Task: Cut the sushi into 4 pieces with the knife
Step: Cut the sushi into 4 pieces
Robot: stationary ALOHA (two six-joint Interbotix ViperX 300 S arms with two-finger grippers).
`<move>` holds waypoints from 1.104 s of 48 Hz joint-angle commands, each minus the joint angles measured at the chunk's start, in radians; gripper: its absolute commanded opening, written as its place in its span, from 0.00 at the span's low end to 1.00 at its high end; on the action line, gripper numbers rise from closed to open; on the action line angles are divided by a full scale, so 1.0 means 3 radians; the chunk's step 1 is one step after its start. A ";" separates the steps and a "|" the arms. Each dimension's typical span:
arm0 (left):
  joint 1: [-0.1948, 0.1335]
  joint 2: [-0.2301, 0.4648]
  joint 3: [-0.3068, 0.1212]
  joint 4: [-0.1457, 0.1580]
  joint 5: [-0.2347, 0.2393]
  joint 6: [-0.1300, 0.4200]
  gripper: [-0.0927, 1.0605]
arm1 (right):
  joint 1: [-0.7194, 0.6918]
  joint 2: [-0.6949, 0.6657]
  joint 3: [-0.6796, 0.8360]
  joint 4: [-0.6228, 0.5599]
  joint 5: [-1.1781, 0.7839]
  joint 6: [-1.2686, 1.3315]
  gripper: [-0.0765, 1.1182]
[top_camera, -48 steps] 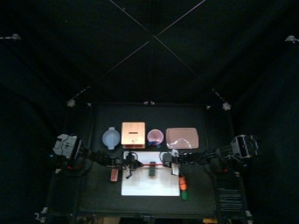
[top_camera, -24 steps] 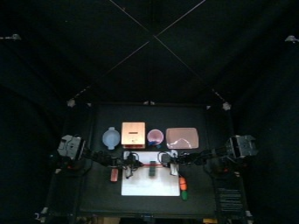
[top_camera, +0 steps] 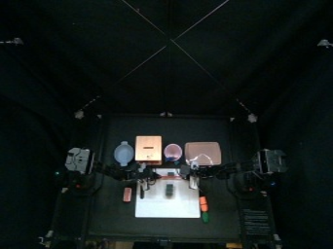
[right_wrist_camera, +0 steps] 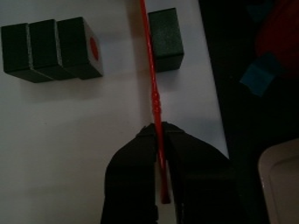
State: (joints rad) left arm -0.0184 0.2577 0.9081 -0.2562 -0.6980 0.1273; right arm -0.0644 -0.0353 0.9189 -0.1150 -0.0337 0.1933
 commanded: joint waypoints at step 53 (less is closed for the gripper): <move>-0.0450 -0.0440 -0.0072 0.0031 0.0358 0.0107 0.20 | 0.0588 -0.0358 -0.0148 0.0302 0.0159 0.0026 0.13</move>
State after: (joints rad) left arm -0.1534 0.1227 0.9127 -0.2454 -0.5906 0.1595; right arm 0.1089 -0.1411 0.9020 -0.0291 0.0276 0.1994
